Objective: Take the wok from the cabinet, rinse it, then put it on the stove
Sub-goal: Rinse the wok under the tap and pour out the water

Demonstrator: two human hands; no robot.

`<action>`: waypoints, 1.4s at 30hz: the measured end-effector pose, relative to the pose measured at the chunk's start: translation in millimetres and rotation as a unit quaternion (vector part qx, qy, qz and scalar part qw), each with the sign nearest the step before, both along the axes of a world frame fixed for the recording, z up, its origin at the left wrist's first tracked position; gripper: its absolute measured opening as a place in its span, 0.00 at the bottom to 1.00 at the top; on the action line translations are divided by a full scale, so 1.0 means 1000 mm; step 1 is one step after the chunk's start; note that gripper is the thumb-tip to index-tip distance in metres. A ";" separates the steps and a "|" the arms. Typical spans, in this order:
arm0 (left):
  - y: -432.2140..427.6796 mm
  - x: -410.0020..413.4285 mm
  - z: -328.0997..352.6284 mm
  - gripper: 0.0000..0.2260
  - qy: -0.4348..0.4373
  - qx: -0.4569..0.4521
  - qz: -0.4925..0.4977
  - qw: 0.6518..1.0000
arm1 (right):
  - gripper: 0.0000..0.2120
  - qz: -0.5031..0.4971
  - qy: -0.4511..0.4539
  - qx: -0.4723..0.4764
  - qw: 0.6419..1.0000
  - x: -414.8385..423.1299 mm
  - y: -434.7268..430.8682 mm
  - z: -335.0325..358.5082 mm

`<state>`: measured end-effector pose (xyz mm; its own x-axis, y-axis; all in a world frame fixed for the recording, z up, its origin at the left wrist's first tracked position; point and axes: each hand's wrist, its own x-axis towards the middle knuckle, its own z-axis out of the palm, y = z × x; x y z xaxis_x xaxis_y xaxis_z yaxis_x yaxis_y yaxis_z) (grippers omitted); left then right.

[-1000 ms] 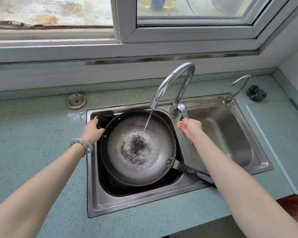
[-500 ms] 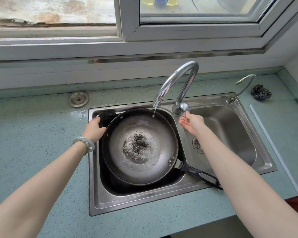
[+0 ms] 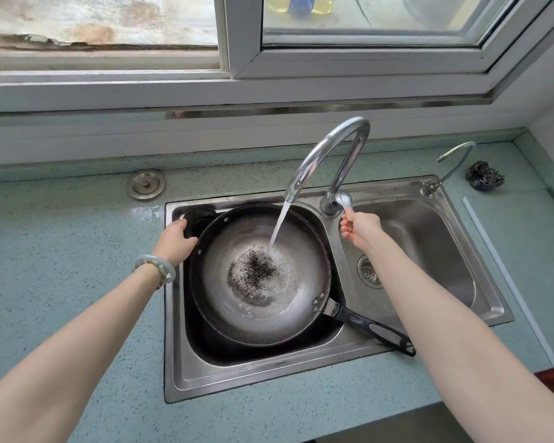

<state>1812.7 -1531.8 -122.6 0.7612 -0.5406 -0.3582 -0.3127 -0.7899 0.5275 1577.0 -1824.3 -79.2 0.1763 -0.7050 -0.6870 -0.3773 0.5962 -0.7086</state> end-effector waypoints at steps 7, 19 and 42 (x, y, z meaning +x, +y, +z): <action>-0.001 -0.002 0.000 0.20 -0.010 -0.014 -0.002 1.000 | 0.16 -0.032 -0.028 -0.011 0.999 -0.005 0.009 0.007; 0.002 -0.005 0.005 0.24 0.012 -0.037 0.020 0.999 | 0.09 0.080 -0.142 -0.036 0.986 0.054 0.109 0.021; -0.028 0.024 -0.004 0.20 0.004 0.027 0.007 1.000 | 0.24 0.489 0.345 -0.140 0.789 -0.118 0.071 -0.031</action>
<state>1836.6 -1560.0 -126.3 0.7650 -0.5105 -0.3927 -0.2976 -0.8209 0.4874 1459.3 -1753.1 -110.0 0.3815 -0.6046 -0.6992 -0.9136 -0.3617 -0.1858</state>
